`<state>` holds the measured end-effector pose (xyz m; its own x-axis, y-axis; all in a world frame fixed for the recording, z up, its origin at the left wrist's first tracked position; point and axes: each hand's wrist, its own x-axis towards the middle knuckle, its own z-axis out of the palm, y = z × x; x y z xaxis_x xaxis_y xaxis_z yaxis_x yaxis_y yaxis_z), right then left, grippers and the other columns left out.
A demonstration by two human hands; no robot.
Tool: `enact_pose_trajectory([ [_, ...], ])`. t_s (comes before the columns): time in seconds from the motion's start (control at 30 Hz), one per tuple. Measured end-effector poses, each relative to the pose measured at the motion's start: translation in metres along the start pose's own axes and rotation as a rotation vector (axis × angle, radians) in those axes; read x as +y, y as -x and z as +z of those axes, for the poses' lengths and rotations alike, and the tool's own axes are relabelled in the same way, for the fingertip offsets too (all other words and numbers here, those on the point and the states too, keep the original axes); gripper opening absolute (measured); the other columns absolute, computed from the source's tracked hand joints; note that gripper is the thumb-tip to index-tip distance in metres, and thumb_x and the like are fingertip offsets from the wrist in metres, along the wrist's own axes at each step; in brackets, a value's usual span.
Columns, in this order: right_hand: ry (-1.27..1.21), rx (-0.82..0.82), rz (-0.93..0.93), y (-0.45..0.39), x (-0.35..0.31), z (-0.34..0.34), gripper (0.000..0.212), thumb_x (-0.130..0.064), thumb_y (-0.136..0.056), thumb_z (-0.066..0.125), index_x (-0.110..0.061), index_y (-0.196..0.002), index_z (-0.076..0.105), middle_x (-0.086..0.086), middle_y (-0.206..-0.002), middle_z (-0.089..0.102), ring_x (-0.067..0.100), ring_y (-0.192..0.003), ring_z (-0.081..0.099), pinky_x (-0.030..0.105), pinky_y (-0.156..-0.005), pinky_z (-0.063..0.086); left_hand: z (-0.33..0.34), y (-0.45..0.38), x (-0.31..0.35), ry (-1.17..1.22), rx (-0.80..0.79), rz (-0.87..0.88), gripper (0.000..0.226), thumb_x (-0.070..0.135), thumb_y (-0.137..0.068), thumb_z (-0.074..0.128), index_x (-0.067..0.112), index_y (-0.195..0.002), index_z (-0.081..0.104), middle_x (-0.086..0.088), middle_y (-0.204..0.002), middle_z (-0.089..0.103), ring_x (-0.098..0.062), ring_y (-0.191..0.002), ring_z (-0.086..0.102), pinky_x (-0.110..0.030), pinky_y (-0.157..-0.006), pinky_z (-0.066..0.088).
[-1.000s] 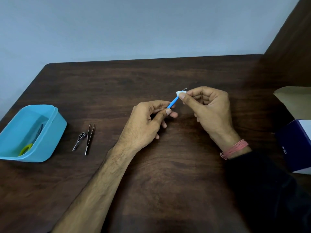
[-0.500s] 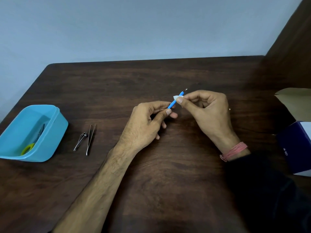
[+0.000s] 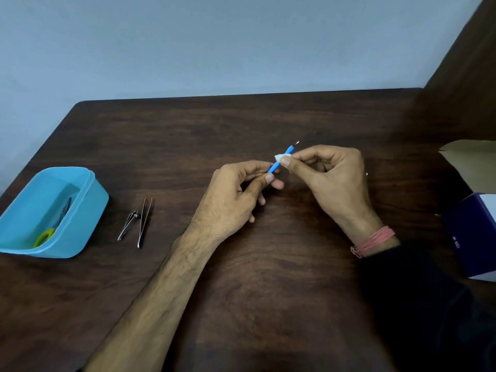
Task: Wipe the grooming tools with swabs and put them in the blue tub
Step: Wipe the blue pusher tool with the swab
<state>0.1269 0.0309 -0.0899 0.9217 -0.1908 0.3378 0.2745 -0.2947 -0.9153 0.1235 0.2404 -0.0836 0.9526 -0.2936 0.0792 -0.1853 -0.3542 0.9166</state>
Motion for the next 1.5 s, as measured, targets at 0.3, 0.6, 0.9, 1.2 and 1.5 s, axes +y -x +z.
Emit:
enact_pose_trajectory([
  [0.3, 0.028, -0.040, -0.004, 0.001, 0.002, 0.001, 0.009, -0.035, -0.090, 0.093, -0.026, -0.091, 0.089, -0.007, -0.083, 0.083, 0.032, -0.060, 0.067, 0.049, -0.058, 0.053, 0.000, -0.001, 0.000, -0.006, -0.001, 0.001, 0.026, 0.019, -0.113, 0.064, 0.028, -0.134, 0.076, 0.016, -0.103, 0.084, -0.004, -0.070, 0.067, -0.025, -0.047, 0.053],
  [0.6, 0.004, -0.040, -0.018, 0.000, 0.000, -0.001, 0.010, -0.032, -0.090, 0.093, -0.023, -0.092, 0.089, -0.006, -0.086, 0.084, 0.038, -0.079, 0.078, 0.062, -0.074, 0.062, 0.000, 0.000, 0.001, -0.001, 0.002, 0.008, 0.026, 0.019, -0.113, 0.064, 0.028, -0.135, 0.076, 0.017, -0.104, 0.084, -0.005, -0.070, 0.068, -0.025, -0.047, 0.053],
  [0.9, -0.015, -0.081, -0.009, 0.001, 0.001, 0.000, 0.008, -0.027, -0.091, 0.093, -0.020, -0.092, 0.088, -0.004, -0.089, 0.085, 0.022, -0.084, 0.083, 0.059, -0.082, 0.065, -0.001, -0.001, 0.001, 0.010, -0.009, 0.005, 0.028, 0.020, -0.113, 0.063, 0.029, -0.137, 0.075, 0.015, -0.106, 0.084, -0.005, -0.071, 0.068, -0.024, -0.048, 0.053],
  [1.2, -0.007, -0.028, -0.041, -0.003, 0.009, 0.001, 0.015, -0.040, -0.088, 0.093, -0.027, -0.091, 0.087, -0.003, -0.088, 0.084, 0.052, -0.078, 0.073, 0.064, -0.066, 0.060, -0.004, -0.002, -0.001, -0.022, -0.083, 0.025, 0.046, 0.013, -0.115, 0.054, 0.039, -0.151, 0.065, 0.015, -0.114, 0.078, -0.001, -0.074, 0.063, -0.023, -0.051, 0.055],
  [1.5, -0.057, -0.040, -0.001, -0.004, 0.009, -0.001, 0.012, -0.029, -0.090, 0.094, -0.020, -0.091, 0.087, -0.004, -0.091, 0.085, 0.021, -0.083, 0.081, 0.041, -0.077, 0.062, -0.004, -0.002, 0.001, 0.027, -0.073, 0.014, 0.040, 0.015, -0.115, 0.059, 0.035, -0.148, 0.069, 0.017, -0.118, 0.082, -0.008, -0.059, 0.061, -0.022, -0.044, 0.049],
])
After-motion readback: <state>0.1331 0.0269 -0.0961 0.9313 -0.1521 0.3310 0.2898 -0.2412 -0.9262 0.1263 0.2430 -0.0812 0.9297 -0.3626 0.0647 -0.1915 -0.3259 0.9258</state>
